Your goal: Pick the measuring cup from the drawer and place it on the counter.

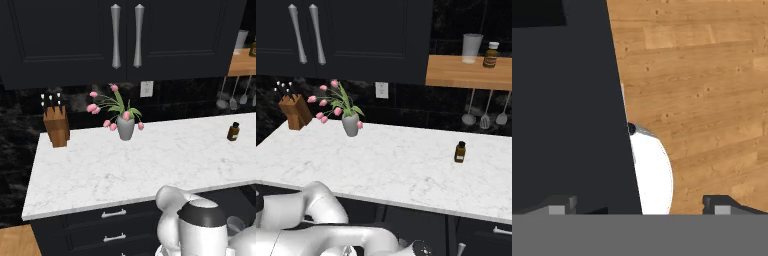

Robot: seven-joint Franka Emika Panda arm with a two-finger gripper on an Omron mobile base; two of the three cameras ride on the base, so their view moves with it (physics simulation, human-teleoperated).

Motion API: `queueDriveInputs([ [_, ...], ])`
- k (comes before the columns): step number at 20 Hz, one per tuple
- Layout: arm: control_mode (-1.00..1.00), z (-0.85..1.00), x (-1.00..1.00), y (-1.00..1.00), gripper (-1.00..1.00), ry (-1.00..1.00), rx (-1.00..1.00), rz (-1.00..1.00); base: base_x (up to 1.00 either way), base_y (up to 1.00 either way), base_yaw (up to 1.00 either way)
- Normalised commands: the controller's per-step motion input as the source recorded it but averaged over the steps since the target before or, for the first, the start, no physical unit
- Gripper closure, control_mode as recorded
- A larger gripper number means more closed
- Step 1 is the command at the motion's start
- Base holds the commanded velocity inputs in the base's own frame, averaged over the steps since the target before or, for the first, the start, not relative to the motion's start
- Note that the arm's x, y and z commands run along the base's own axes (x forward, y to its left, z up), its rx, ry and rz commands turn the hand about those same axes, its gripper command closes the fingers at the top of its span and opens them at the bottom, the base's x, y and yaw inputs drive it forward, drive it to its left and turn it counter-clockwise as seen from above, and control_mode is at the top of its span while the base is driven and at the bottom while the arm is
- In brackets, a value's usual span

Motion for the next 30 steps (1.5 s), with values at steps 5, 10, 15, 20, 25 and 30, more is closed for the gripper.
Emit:
queueDriveInputs([
  [5, -1.00, 1.00, 0.57, 0.24, -1.00, 0.00, 0.00, 0.05, 0.00, 0.00, 0.00],
  [10, -1.00, 0.64, 1.00, 0.17, -1.00, 0.00, -0.01, 0.34, 0.00, 0.00, 0.00],
  [15, -1.00, 0.05, 0.95, 0.01, -1.00, 0.00, 0.00, 0.59, 0.00, 0.00, 0.00],
  [20, -1.00, -0.59, 0.22, -0.04, -1.00, 0.01, 0.05, 0.73, 0.00, 0.00, 0.00],
  [25, -1.00, -0.77, 0.05, -0.14, -1.00, 0.00, 0.12, 0.49, 0.00, 0.00, 0.00],
  [30, -1.00, -0.75, 0.20, -0.20, -1.00, 0.00, 0.17, 0.20, 0.00, 0.00, 0.00],
])
